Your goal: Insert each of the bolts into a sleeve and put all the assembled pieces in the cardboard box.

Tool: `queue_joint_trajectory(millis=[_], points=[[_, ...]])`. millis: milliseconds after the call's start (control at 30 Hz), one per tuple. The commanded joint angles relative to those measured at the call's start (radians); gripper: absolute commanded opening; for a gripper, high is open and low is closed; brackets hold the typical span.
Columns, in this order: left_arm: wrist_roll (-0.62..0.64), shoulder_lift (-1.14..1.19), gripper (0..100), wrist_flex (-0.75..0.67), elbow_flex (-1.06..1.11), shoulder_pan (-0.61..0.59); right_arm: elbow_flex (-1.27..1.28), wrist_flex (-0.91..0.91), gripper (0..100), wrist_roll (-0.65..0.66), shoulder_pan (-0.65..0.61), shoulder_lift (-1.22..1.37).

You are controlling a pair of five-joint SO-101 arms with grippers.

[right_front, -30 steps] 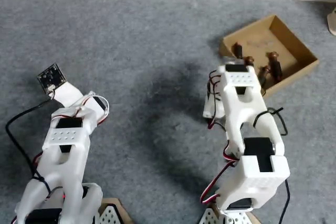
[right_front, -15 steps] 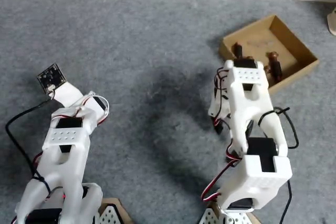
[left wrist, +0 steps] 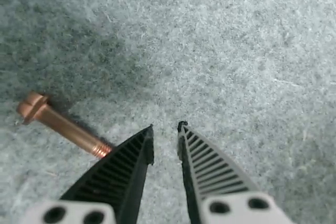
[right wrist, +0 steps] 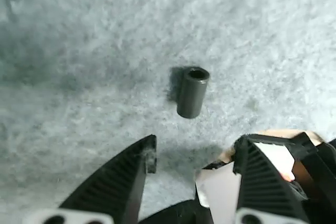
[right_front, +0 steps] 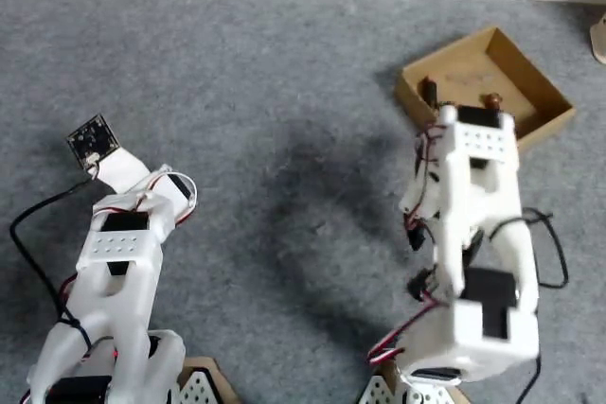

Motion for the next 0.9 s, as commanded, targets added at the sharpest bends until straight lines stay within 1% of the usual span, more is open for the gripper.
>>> queue_joint_trajectory(millis=[0,100,167,267,400,633,800,867], points=[[0.008,-0.028,8,-0.003,-0.005,0.002,0.176,-0.157,23.4,-0.003,0.01,-0.183],[0.008,-0.028,8,-0.003,-0.005,0.002,0.36,-0.309,23.4,-0.003,0.008,-0.289],[0.008,-0.028,8,-0.003,-0.005,0.002,0.45,-0.369,23.4,0.0,0.008,-0.346],[0.008,-0.028,8,-0.003,-0.005,0.002,0.519,-0.44,23.4,0.048,0.008,-0.387],[0.008,-0.028,8,-0.003,-0.005,0.002,0.558,-0.496,23.4,0.054,0.016,-0.389],[0.008,-0.028,8,-0.003,-0.005,0.002,0.572,-0.512,23.4,0.054,0.105,-0.389],[0.008,-0.028,8,-0.003,-0.005,0.002,0.679,-0.624,23.4,0.058,0.116,-0.389],[0.008,-0.028,8,-0.003,-0.005,0.002,0.711,-0.639,23.4,0.058,0.116,-0.389]])
